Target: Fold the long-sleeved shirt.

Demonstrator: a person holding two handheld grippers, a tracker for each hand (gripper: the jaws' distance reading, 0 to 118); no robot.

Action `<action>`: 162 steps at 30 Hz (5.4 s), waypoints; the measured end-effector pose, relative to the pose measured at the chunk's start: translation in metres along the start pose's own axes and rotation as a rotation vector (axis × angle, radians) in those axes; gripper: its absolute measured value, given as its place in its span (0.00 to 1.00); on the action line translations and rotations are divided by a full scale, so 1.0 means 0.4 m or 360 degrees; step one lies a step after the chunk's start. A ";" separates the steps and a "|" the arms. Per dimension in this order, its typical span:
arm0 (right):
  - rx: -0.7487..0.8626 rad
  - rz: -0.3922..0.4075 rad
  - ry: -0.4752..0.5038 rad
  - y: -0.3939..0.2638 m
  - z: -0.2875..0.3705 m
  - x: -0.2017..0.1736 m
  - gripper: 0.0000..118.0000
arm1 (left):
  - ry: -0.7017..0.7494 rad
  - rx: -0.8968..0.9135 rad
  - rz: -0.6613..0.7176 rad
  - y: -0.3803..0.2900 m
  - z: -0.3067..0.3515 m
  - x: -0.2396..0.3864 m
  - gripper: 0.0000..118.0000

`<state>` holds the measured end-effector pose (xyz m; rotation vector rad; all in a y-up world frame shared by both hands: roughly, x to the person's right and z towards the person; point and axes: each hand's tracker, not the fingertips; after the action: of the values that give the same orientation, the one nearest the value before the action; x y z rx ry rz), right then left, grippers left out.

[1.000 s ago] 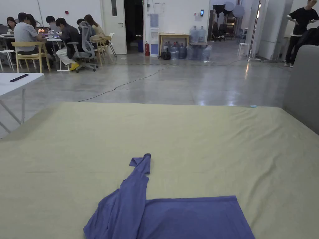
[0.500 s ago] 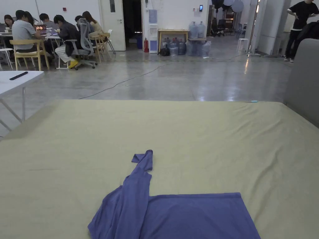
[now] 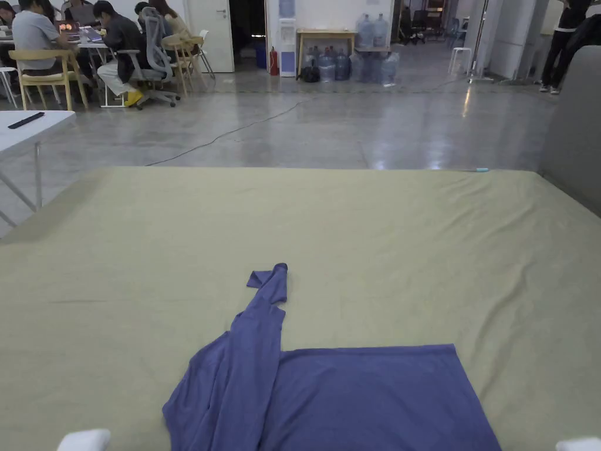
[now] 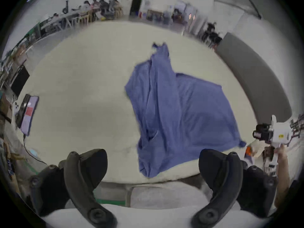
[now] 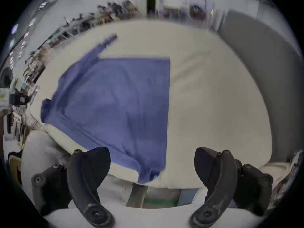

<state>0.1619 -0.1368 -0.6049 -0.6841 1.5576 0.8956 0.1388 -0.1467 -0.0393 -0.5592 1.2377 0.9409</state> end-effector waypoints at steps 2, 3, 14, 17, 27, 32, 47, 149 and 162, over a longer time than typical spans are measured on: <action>0.0045 -0.0017 0.0011 0.030 0.061 -0.010 0.89 | -0.0023 -0.0041 -0.0002 0.007 0.020 0.013 0.95; 0.0045 -0.0038 0.0003 0.040 0.076 -0.016 0.89 | -0.0040 -0.0068 -0.0023 0.007 0.031 0.034 0.93; 0.0174 -0.0356 0.0253 0.058 0.032 -0.127 0.00 | -0.0091 -0.0115 -0.0276 0.080 -0.025 0.191 0.00; 0.0145 -0.0458 0.0384 0.077 -0.027 -0.127 0.00 | -0.0080 -0.0014 -0.0304 0.243 -0.100 0.213 0.00; 0.0123 -0.0483 0.0417 0.137 -0.141 -0.103 0.00 | 0.0097 -0.0033 -0.0329 0.844 -0.613 0.328 0.00; 0.0213 -0.0428 0.0454 0.143 -0.157 -0.098 0.00 | 0.0248 -0.0133 -0.0288 0.990 -0.864 0.318 0.83; 0.0115 -0.0490 0.0506 0.105 -0.221 -0.067 0.00 | 0.0410 -0.0198 -0.0361 0.975 -1.029 0.257 0.05; -0.0645 -0.0213 -0.0251 0.685 -0.639 -0.011 0.00 | 0.0186 -0.0424 -0.0281 0.631 -0.666 0.007 0.01; -0.0323 0.0125 -0.0002 0.607 -0.364 0.041 0.00 | 0.0003 -0.0339 -0.0401 0.545 -0.392 0.047 0.01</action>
<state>-0.1195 -0.1280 -0.5713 -0.7699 1.5140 1.1229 -0.1285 -0.1518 -0.0725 -0.8635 1.0458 0.8621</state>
